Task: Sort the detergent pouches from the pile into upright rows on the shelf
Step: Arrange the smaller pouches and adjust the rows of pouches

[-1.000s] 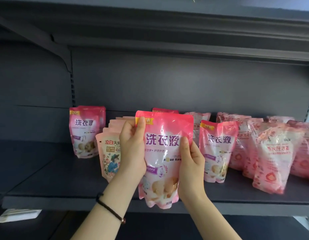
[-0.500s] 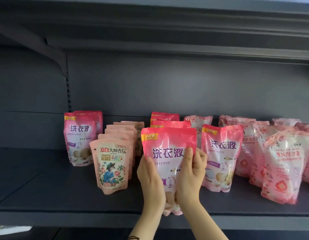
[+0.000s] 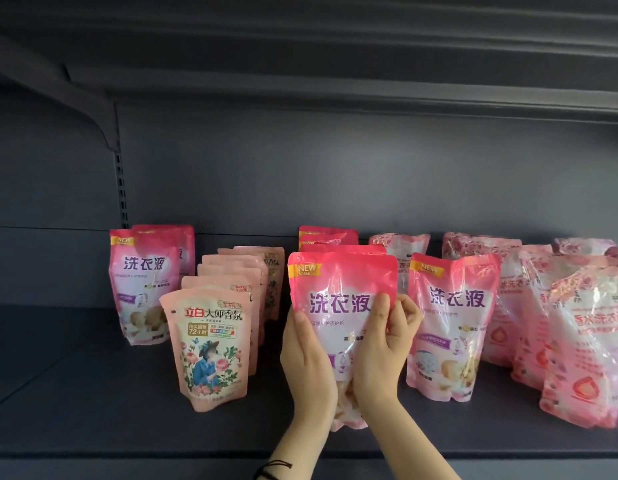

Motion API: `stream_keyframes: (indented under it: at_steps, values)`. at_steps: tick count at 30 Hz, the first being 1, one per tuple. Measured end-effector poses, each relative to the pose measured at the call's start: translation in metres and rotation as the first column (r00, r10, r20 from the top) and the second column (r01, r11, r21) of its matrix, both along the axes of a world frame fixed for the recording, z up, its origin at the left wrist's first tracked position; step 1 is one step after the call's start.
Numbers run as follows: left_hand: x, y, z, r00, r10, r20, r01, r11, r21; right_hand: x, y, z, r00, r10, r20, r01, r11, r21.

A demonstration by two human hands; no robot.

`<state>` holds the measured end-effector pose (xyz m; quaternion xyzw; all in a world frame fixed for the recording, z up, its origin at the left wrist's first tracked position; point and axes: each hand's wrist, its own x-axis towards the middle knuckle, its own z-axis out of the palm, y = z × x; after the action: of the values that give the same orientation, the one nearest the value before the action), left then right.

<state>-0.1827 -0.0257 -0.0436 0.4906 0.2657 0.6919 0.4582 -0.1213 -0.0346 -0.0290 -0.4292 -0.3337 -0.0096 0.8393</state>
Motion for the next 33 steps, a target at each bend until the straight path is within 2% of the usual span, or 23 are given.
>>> stream_keyframes:
  at_steps: [6, 12, 14, 17, 21, 24, 28, 33]
  values:
    - [0.01, 0.01, 0.002, 1.0, -0.011, 0.004, 0.011, 1.0, 0.02, 0.007, 0.01, 0.001, 0.999, -0.036, 0.024, 0.036, 0.999, -0.003]
    - [0.01, 0.008, -0.004, 0.998, -0.034, -0.059, 0.036, 0.999, 0.037, 0.009, 0.003, -0.003, 0.998, -0.058, 0.012, 0.059, 0.997, -0.043]
    - [0.009, 0.004, -0.004, 0.991, 0.056, -0.125, -0.049, 0.997, 0.055, 0.007, -0.003, -0.004, 0.998, -0.061, -0.008, 0.061, 0.996, -0.062]
    - [0.011, -0.007, -0.002, 0.929, 0.311, -0.2, -0.277, 0.943, 0.182, 0.009, -0.014, -0.004, 0.998, -0.056, -0.028, 0.053, 0.994, -0.094]
    - [0.032, -0.029, -0.006, 0.879, 0.429, -0.21, -0.394, 0.899, 0.19, 0.03, -0.039, -0.006, 0.997, -0.074, -0.002, 0.073, 0.995, -0.072]
    - [0.055, -0.046, -0.002, 0.911, 0.381, -0.157, -0.349, 0.916, 0.201, 0.054, -0.057, -0.004, 0.992, -0.111, 0.054, 0.115, 0.991, -0.074]
    - [0.088, -0.066, 0.007, 0.961, 0.26, -0.099, -0.239, 0.953, 0.187, 0.092, -0.074, -0.004, 0.998, -0.065, -0.014, 0.063, 0.993, -0.104]
    - [0.106, -0.062, 0.006, 0.914, 0.294, -0.278, -0.214, 0.934, 0.284, 0.133, -0.077, -0.006, 0.998, -0.059, 0.008, 0.06, 0.992, -0.116]
